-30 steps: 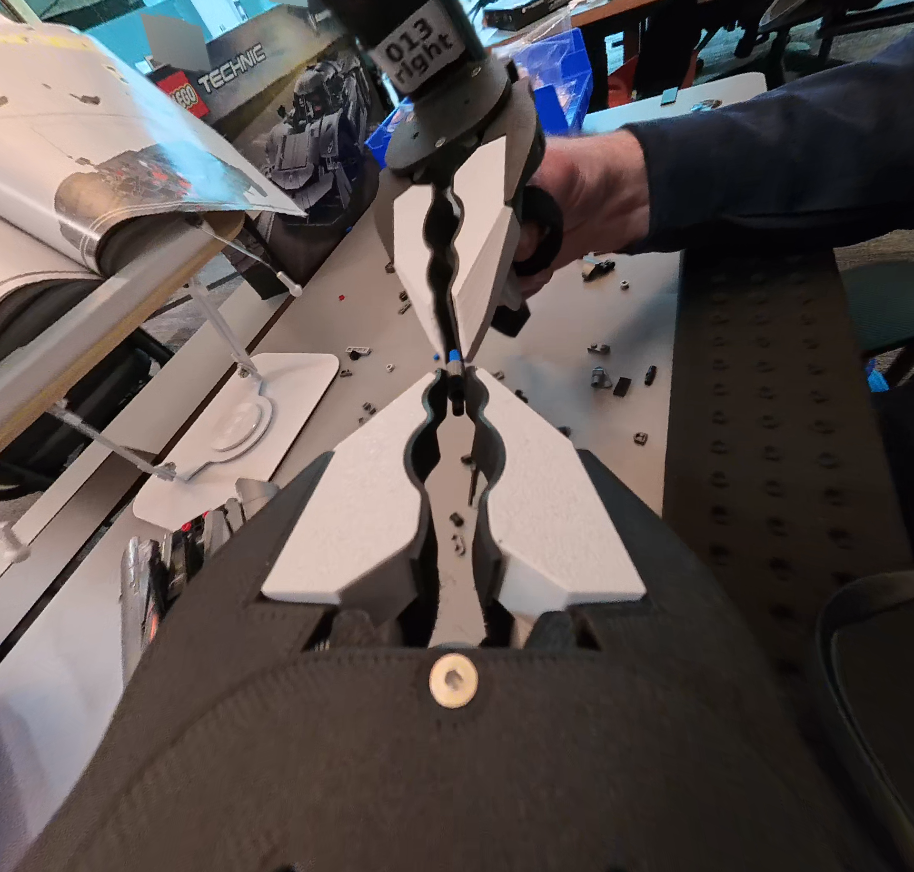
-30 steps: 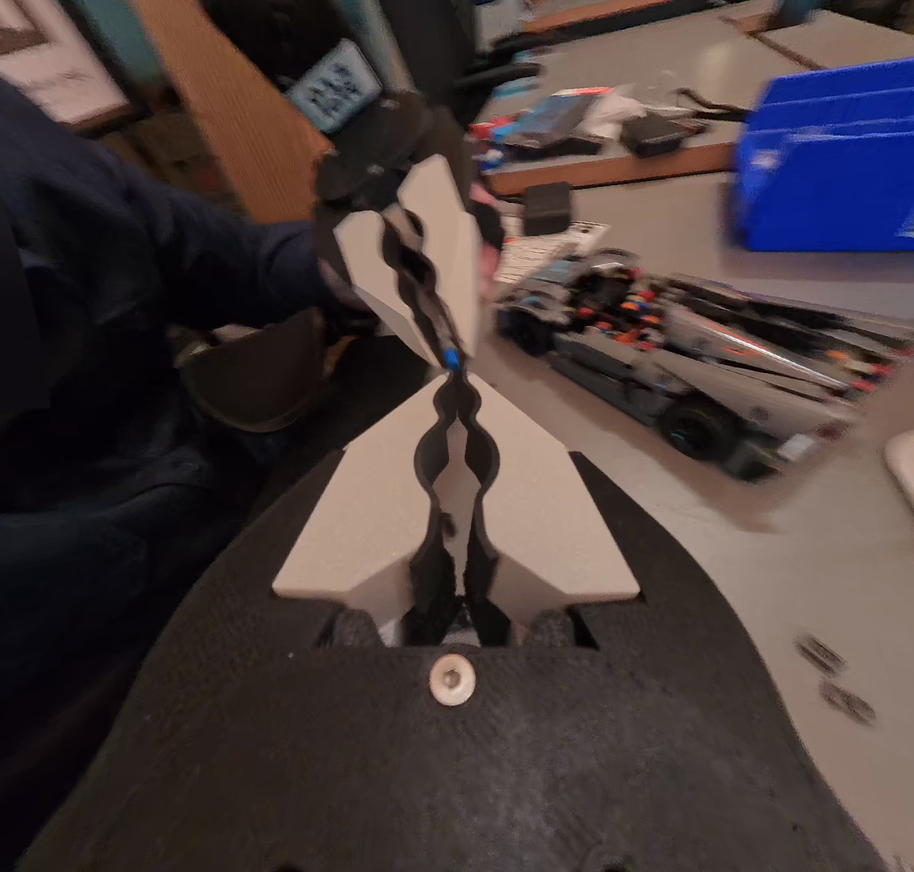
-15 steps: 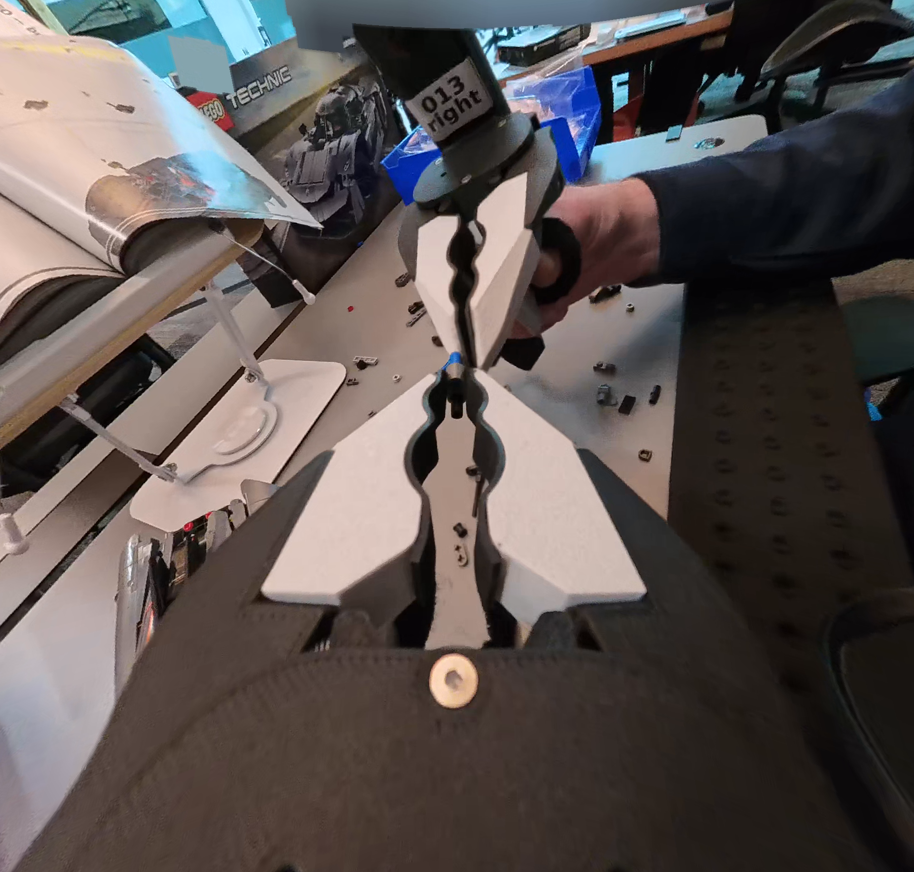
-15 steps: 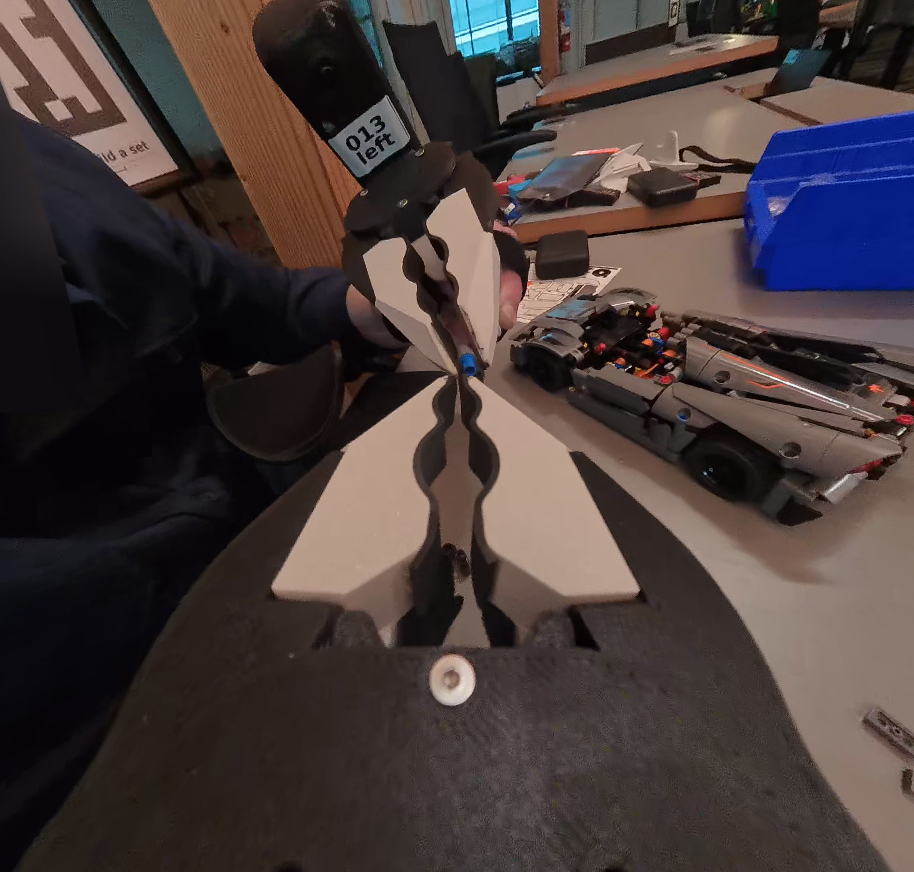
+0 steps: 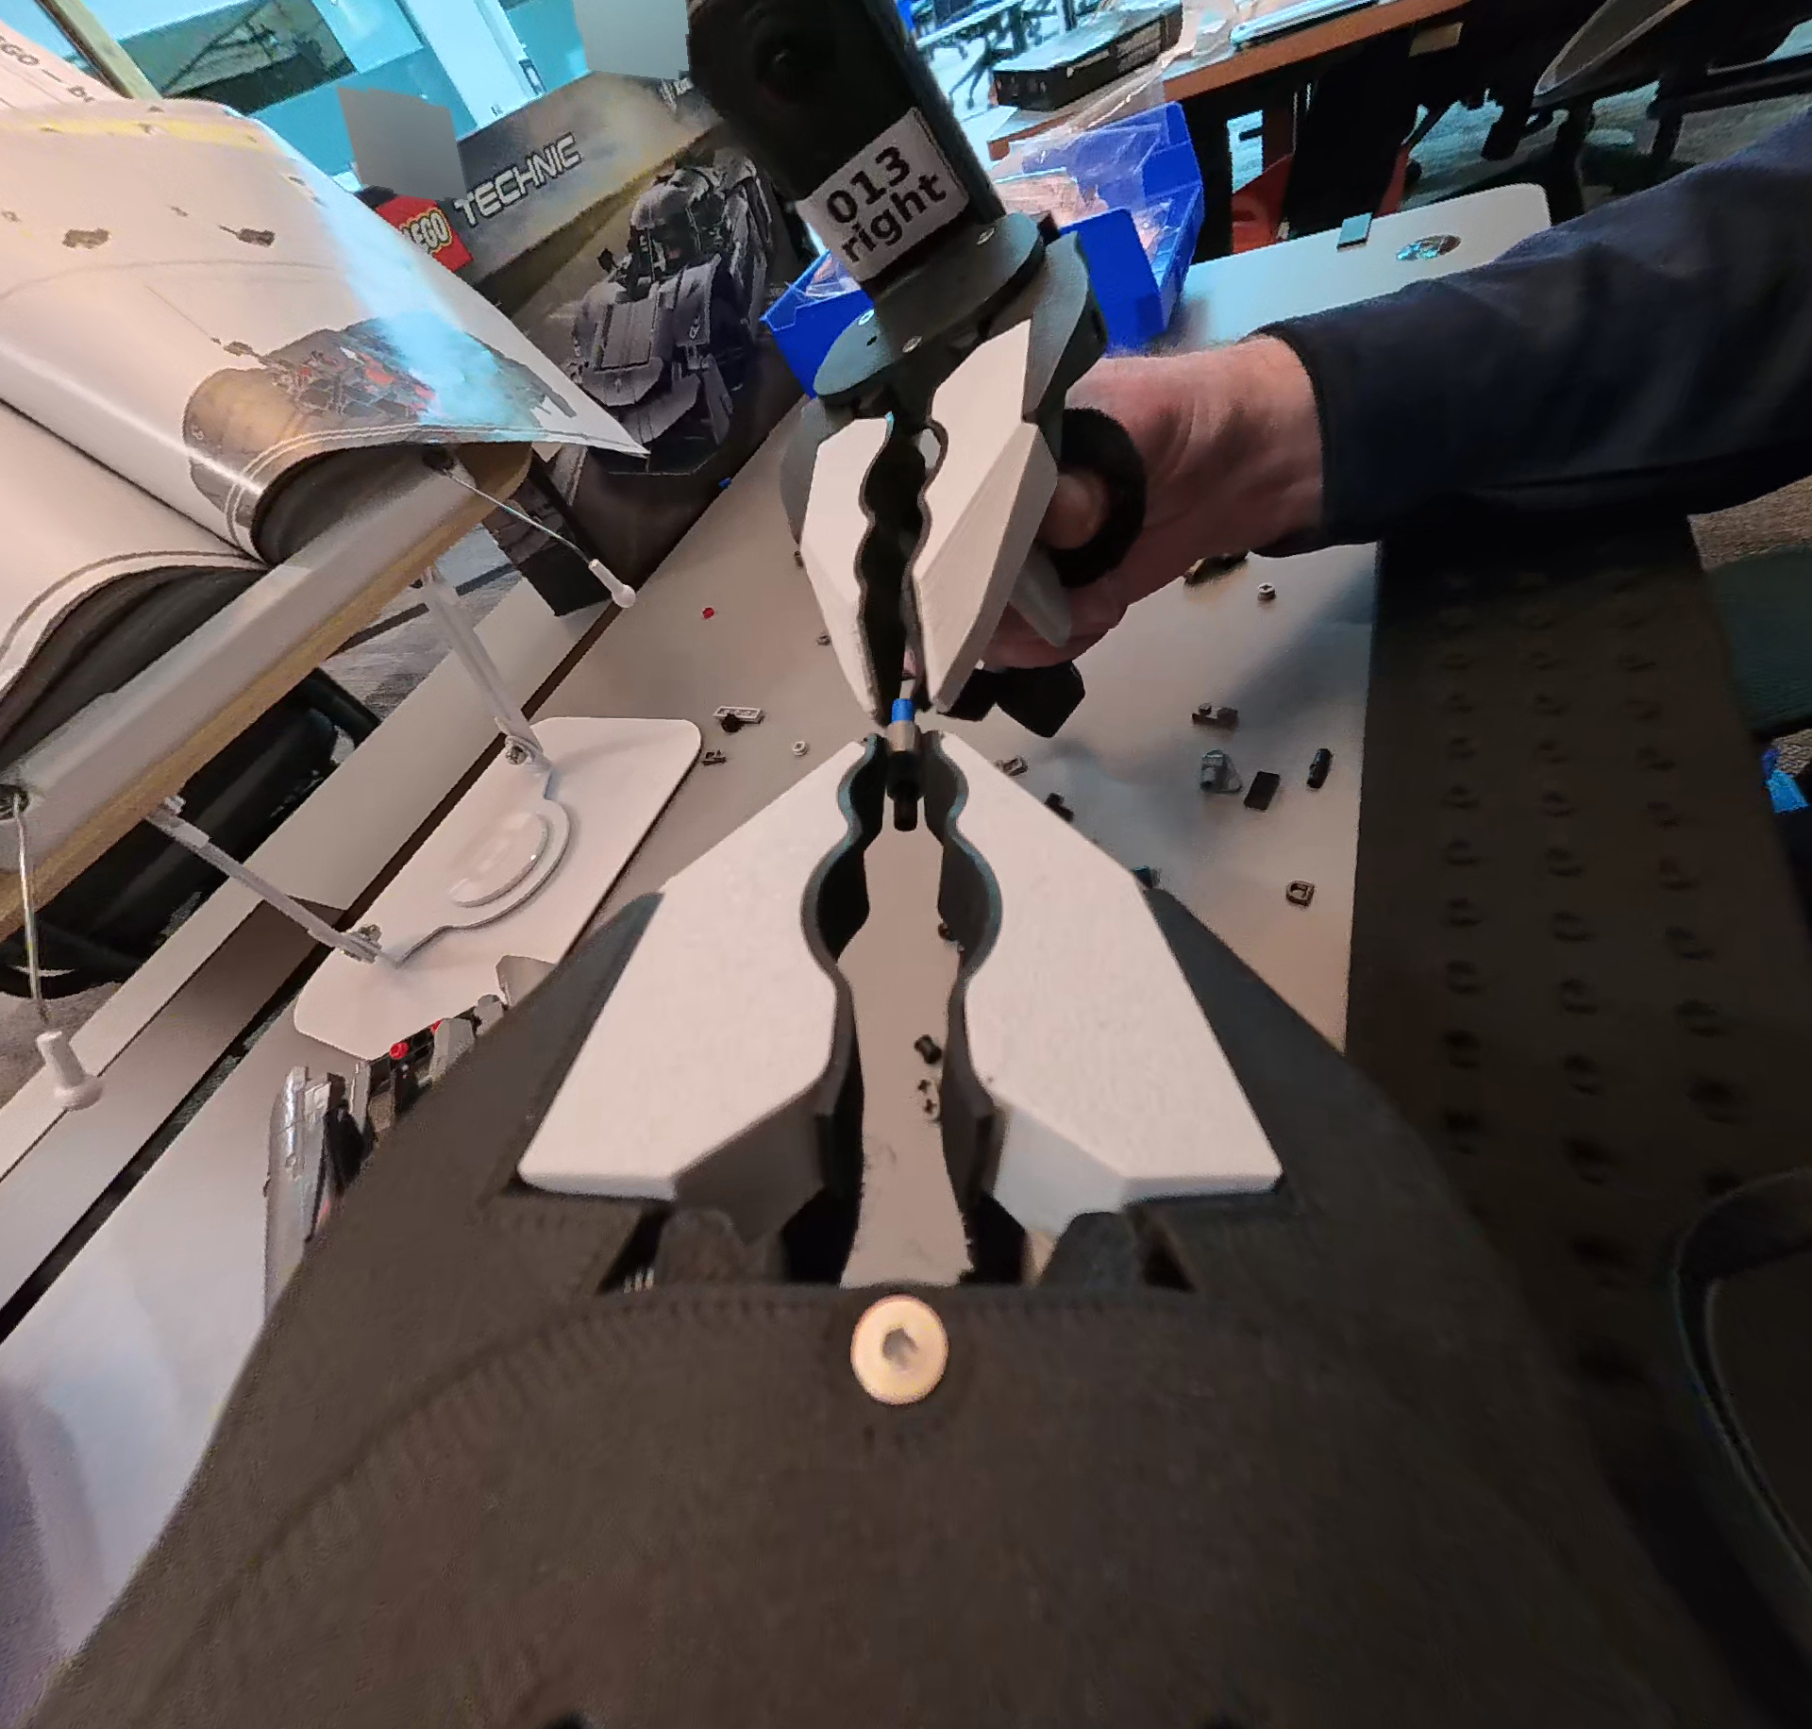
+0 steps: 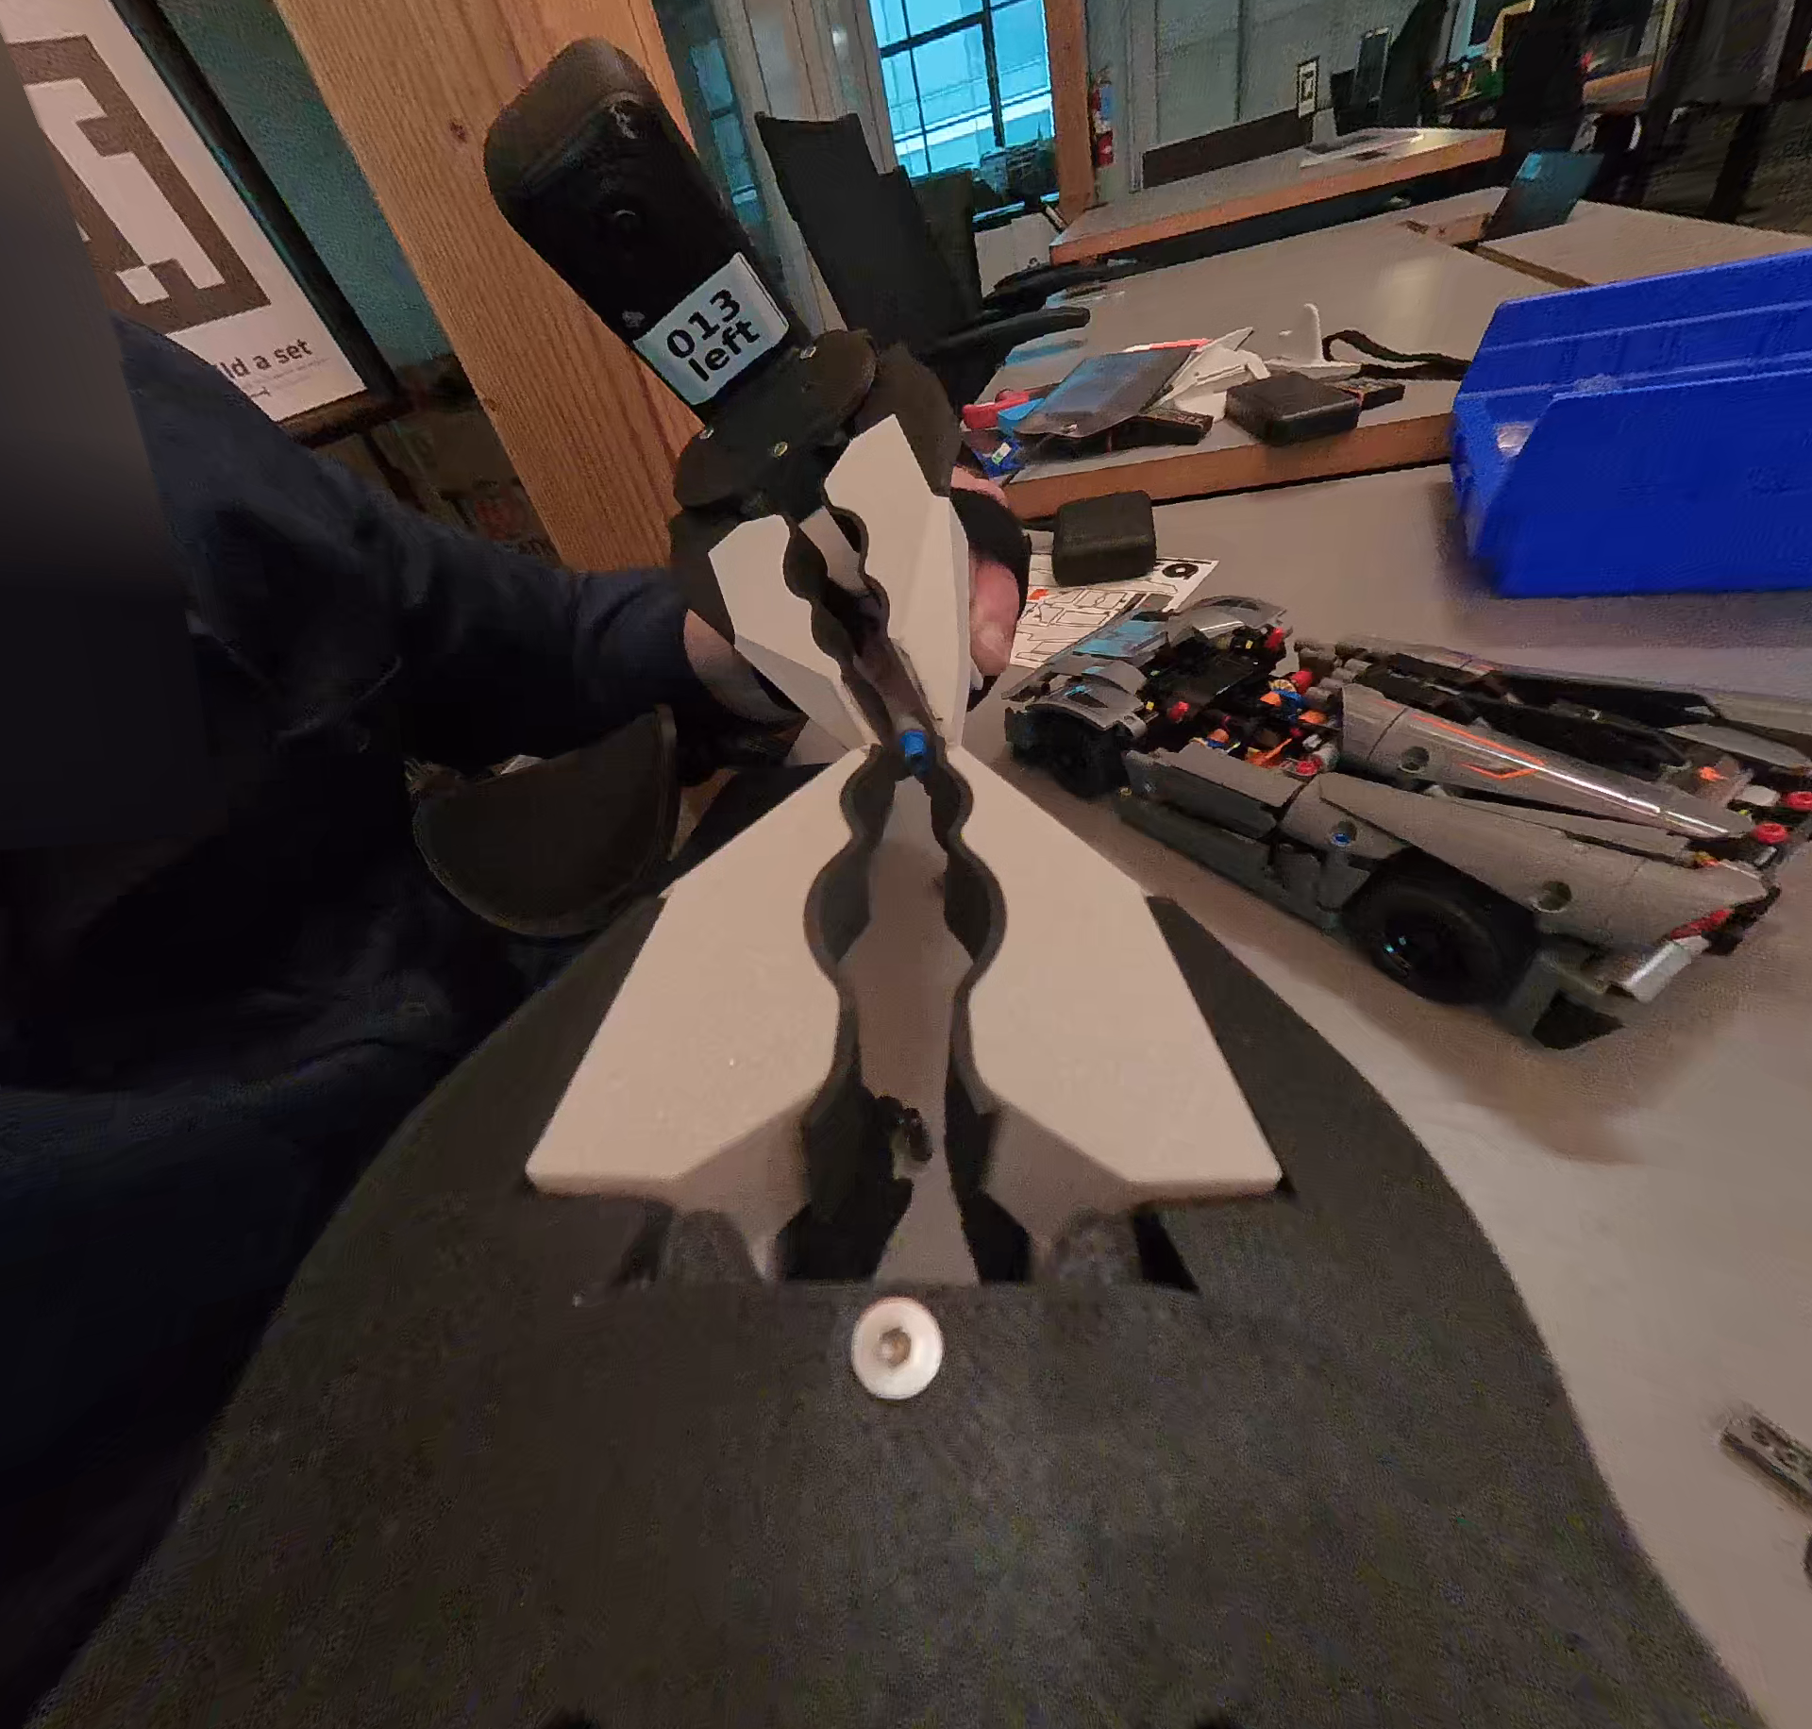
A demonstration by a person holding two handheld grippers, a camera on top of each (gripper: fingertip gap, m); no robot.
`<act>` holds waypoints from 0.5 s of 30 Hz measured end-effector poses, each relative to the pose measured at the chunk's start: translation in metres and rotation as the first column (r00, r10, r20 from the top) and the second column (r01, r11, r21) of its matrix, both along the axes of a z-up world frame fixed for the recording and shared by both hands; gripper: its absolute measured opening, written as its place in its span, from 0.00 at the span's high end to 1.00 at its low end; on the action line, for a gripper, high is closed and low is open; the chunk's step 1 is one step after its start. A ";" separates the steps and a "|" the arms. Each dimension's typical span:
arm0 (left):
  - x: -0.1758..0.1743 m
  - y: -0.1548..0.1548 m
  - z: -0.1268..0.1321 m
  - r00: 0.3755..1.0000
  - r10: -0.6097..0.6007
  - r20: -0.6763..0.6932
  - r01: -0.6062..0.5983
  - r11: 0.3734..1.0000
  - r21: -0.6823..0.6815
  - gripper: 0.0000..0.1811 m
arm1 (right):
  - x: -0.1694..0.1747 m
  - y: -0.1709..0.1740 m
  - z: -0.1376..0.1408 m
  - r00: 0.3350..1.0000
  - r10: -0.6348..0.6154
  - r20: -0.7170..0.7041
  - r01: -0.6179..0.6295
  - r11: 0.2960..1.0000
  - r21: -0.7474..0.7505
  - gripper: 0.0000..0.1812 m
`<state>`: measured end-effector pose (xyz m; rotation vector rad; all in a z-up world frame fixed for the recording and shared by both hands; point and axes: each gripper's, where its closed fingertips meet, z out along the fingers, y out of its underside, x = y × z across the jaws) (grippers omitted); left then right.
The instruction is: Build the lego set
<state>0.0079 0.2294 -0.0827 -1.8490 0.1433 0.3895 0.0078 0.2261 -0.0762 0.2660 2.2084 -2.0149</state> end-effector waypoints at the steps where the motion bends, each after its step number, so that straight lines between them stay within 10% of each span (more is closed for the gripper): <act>1: 0.001 0.000 0.000 1.000 -0.003 0.002 0.003 1.000 -0.001 0.98 | 0.001 0.000 0.000 1.000 0.007 0.012 -0.007 1.000 -0.001 0.97; 15: 0.004 0.003 0.001 1.000 -0.011 -0.018 0.011 1.000 0.007 0.98 | 0.004 0.000 0.001 1.000 0.018 0.011 -0.018 1.000 -0.008 0.99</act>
